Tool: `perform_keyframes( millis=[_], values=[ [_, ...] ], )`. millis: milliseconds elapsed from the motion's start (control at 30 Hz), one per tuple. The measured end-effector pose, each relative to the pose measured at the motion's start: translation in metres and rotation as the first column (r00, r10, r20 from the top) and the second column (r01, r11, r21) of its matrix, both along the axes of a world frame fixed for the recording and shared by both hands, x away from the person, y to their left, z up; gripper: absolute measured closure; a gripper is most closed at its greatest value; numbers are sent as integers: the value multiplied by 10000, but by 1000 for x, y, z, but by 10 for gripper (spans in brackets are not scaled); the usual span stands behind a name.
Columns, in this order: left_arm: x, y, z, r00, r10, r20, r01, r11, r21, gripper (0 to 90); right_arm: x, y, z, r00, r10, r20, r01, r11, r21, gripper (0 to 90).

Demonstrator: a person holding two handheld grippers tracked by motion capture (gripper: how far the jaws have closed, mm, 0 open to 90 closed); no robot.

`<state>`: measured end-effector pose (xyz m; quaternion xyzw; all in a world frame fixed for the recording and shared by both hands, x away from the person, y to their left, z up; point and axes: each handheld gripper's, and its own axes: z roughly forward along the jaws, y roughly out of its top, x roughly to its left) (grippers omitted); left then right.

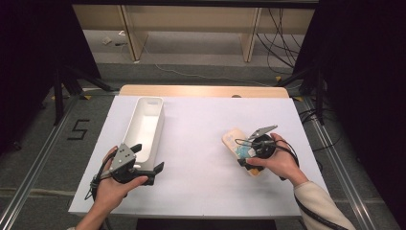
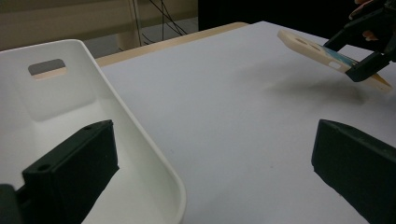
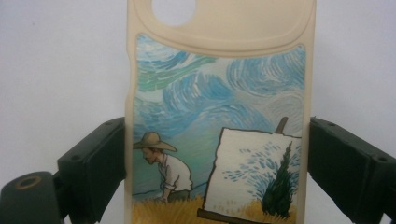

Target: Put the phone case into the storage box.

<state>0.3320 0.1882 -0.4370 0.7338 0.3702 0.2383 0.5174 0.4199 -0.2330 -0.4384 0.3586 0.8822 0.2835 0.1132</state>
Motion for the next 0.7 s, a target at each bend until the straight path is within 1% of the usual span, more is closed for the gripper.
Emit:
perform_keyframes(
  millis=[33, 67, 133, 233, 367, 400, 433, 500, 700],
  values=[
    [0, 0, 0, 10000, -3, 1, 3, 10000, -7, 0, -1, 0, 0, 9999, 35, 162, -37, 9999, 140, 111],
    [0, 0, 0, 10000, 4, 5, -4, 10000, -12, 0, -1, -1, 0, 9998, 2, 175, -6, 9998, 182, 111],
    [0, 0, 0, 10000, 4, 13, -4, 10000, -7, 0, -3, -1, 0, 9990, 63, 439, -82, 9990, 429, 111],
    [0, 0, 0, 10000, 8, 14, -8, 10000, -9, 0, -5, -1, 0, 9983, 29, 583, -77, 9966, 816, 110],
    [0, 0, 1, 10000, 39, 31, -39, 10000, -31, 0, -7, 1, 1, 9968, -22, 793, -71, 9932, 1160, 110],
    [0, 0, 2, 10000, 60, 52, -60, 10000, -38, 0, -9, 2, 1, 9958, -43, 920, -79, 9912, 1318, 110],
    [1, 0, 3, 10000, 63, 77, -62, 10000, -40, 0, -9, 2, 1, 9958, -43, 920, -79, 9912, 1318, 110],
    [1, -1, 5, 9999, 117, 120, -116, 9999, -46, 0, -10, 4, 1, 9950, -42, 997, -106, 9891, 1470, 110],
    [4, -7, 11, 9996, 102, 256, -100, 9999, -106, 12, -15, 10, 3, 9902, -85, 1394, -186, 9813, 1917, 110]
  ],
)
